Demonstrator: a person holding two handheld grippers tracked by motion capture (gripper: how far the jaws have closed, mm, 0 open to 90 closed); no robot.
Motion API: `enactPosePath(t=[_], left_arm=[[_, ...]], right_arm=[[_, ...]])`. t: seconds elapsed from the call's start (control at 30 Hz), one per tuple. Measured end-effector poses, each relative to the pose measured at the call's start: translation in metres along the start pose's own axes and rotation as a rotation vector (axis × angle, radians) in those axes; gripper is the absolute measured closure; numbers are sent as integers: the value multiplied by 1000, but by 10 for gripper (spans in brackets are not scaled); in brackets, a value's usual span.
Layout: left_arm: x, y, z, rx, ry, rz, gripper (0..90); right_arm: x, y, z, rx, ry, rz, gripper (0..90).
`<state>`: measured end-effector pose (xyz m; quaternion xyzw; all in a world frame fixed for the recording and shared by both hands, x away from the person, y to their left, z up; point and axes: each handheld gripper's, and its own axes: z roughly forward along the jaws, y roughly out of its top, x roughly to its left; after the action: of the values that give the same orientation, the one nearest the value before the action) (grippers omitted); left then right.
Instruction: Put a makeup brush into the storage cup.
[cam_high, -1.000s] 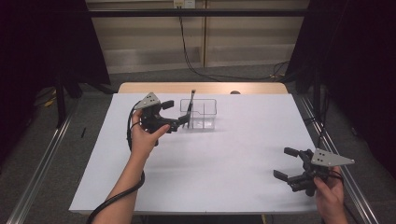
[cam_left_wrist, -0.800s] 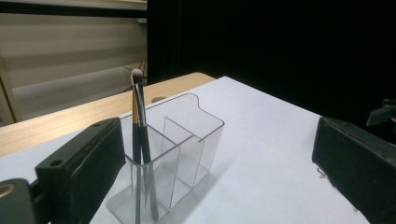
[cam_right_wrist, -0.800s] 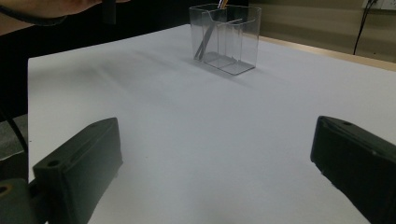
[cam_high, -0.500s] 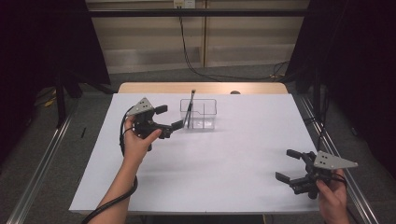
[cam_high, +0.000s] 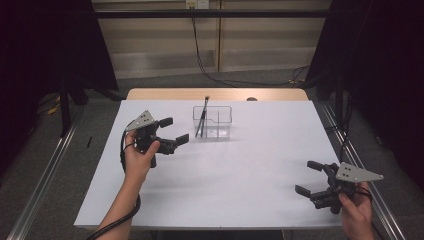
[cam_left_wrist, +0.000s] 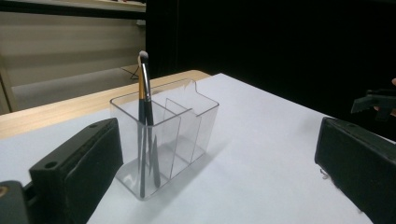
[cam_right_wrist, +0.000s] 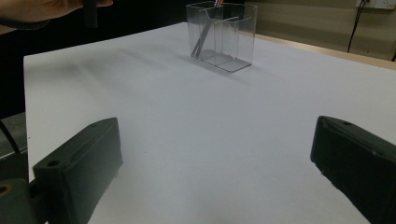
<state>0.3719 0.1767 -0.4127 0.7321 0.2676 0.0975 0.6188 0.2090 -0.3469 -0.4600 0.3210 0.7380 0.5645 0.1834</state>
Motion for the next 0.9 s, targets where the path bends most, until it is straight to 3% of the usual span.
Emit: enactPosePath(t=[0.73,0.9], left_arm=[[-4,-21,-24,-1,-1,3,11],[-3,-26,-31,-20,-10,-19,12]], right_arm=[[0,0,3,6,5,-4,14],[0,0,3,5,5,-3,14]])
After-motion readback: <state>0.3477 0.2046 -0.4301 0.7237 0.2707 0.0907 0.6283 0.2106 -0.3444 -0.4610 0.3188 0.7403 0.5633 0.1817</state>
